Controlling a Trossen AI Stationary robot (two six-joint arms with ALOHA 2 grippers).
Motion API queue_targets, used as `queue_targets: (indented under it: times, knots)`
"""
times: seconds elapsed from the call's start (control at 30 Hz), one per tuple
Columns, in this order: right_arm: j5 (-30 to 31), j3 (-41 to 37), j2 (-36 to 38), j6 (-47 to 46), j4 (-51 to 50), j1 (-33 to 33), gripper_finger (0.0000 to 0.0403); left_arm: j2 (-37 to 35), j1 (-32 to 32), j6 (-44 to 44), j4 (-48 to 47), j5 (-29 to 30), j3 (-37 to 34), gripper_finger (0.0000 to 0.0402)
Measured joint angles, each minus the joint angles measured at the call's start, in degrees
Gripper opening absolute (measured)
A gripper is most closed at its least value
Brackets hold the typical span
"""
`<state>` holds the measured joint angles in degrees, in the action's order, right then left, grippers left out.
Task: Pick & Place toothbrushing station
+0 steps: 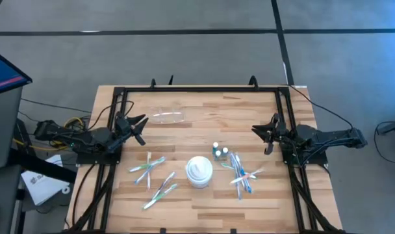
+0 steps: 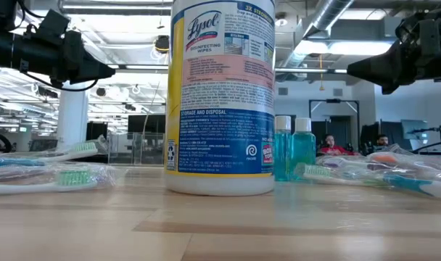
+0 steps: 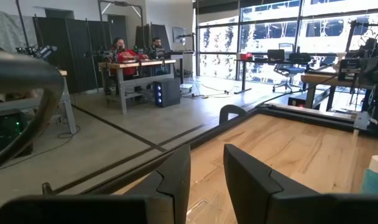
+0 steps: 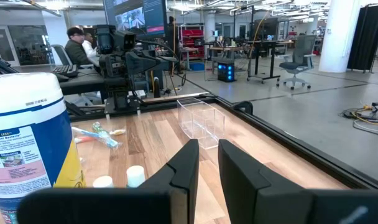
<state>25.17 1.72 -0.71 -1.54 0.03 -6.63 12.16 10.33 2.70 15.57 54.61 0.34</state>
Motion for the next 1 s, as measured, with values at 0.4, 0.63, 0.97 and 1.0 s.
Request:
queue_targets:
  times: [0.4, 0.63, 0.97, 1.0]
  knots:
    - [0.00, 0.01, -0.02, 0.00, 0.00, 0.00, 0.0054, 0.00, 0.00, -0.45, 1.52, -0.58, 0.00, 0.0090]
    - [0.00, 0.00, 0.00, 0.00, 0.02, 0.00, 0.0054, 0.00, 0.00, -5.22, 2.62, -4.60, 0.00, 0.0090]
    - [0.00, 0.02, -0.02, 0.00, 0.00, 0.00, 0.0054, 2.82, 0.76, -14.02, -0.66, -25.10, 2.56, 0.0090]
    - [0.00, 0.00, -0.02, 0.00, 0.02, 0.00, 0.0054, 4.20, 1.09, -15.49, -3.49, -25.27, 3.67, 0.0090]
